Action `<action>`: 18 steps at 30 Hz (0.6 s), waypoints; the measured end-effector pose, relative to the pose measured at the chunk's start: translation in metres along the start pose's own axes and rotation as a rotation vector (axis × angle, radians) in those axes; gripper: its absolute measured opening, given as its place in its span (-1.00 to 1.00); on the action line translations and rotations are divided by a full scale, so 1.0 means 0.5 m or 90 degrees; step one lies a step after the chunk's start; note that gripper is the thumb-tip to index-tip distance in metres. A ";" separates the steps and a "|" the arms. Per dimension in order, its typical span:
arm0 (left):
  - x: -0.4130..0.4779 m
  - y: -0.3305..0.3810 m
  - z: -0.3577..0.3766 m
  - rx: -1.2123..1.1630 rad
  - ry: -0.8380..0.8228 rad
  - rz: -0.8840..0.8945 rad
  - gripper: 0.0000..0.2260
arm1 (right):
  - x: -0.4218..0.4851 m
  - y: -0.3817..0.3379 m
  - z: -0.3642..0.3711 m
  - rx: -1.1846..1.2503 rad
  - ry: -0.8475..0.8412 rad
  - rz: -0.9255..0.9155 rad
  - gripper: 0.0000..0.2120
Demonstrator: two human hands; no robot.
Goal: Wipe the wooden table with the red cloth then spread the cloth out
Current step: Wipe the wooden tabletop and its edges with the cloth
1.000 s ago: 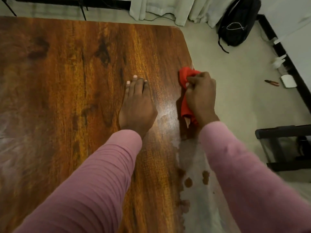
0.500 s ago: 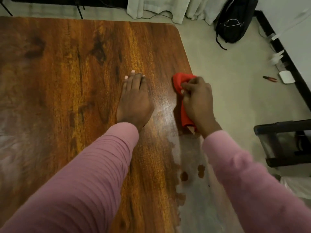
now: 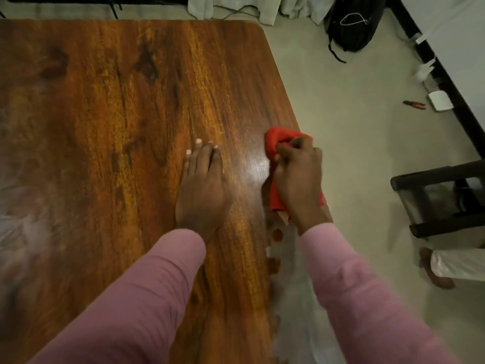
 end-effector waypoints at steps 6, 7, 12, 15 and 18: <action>-0.006 0.003 0.006 -0.003 -0.012 0.043 -0.52 | -0.114 -0.011 -0.023 -0.002 -0.058 -0.160 -0.71; -0.008 0.005 0.006 0.006 -0.022 0.063 -0.52 | -0.085 0.024 -0.034 -0.024 -0.045 -0.104 -0.70; -0.009 0.012 0.021 0.043 -0.042 0.088 -0.57 | -0.059 0.076 -0.055 -0.046 0.015 0.059 -0.71; -0.008 0.011 0.021 0.060 -0.051 0.082 -0.55 | -0.164 -0.009 -0.041 0.009 -0.016 -0.045 -0.71; -0.011 0.004 0.022 0.064 -0.053 0.080 -0.56 | -0.210 -0.016 -0.048 0.019 -0.095 -0.181 -0.72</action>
Point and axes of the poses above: each hand's wrist, its own x-axis towards the middle knuckle, its own z-axis out of the palm, y = z × x, the point moved 5 cm from there along x, towards the middle knuckle, and after that the axes turned 11 degrees about y, right-handed, at the moved point
